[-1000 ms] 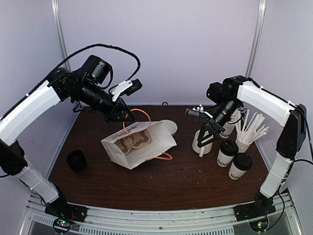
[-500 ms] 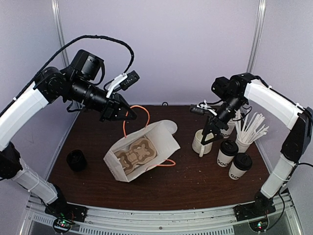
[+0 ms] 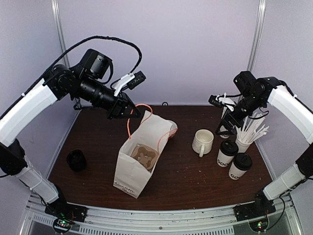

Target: Pack the takeout coffee

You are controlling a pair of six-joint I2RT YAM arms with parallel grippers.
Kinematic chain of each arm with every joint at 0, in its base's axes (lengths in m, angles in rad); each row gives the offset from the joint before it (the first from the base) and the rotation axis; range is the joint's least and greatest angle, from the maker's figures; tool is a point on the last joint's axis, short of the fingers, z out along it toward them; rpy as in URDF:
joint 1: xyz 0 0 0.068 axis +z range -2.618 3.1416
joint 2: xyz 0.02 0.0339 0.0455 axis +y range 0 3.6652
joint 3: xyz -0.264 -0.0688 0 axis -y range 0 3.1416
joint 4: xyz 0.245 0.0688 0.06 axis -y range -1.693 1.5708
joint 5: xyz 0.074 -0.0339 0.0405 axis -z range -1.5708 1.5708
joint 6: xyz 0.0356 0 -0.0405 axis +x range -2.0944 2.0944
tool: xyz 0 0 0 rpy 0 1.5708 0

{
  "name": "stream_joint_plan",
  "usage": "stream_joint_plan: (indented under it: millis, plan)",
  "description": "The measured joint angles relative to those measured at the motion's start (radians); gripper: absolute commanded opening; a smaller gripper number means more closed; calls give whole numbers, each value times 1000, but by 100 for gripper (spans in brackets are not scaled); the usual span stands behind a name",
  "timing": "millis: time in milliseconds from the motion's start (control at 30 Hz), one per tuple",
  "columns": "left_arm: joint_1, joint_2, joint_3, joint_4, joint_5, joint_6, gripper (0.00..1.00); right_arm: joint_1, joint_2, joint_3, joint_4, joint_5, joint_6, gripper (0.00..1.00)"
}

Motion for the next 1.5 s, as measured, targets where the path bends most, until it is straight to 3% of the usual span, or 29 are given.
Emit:
stream_joint_plan:
  millis: [100, 200, 267, 400, 600, 667, 733, 900, 1133, 1300, 1433, 1500]
  plan:
    - [0, 3, 32, -39, -90, -36, 16, 0, 24, -7, -6, 0, -15, 95]
    - [0, 3, 64, -103, -222, -94, 36, 0, 24, -17, -6, -1, -23, 94]
    - [-2, 3, 88, -164, -335, -135, 57, 0, 24, -17, -1, -3, -25, 94]
    - [-2, -12, 105, -248, -493, -233, 77, 0, 32, -16, 2, -28, -27, 92]
    - [-2, -68, 105, -309, -556, -373, 85, 0, 89, 0, 1, -77, -33, 91]
    - [-2, -102, 93, -317, -566, -423, 97, 0, 99, 0, 1, -89, -37, 91]
    - [-2, -142, 56, -319, -566, -462, 98, 0, 100, 0, 1, -98, -43, 91]
    - [-2, -193, -60, -343, -569, -536, 90, 0, 99, -1, 1, -119, -47, 90]
    - [-2, -151, -146, -344, -557, -571, 45, 0, 96, -2, -3, -126, -51, 82]
    - [5, -113, -146, -344, -536, -571, 27, 0, 91, -2, -14, -125, -52, 79]
    - [22, -88, -146, -345, -512, -571, 0, 0, 70, -13, -18, -125, -52, 79]
    - [25, -76, -144, -345, -504, -568, 0, 0, 55, -21, -19, -124, -51, 78]
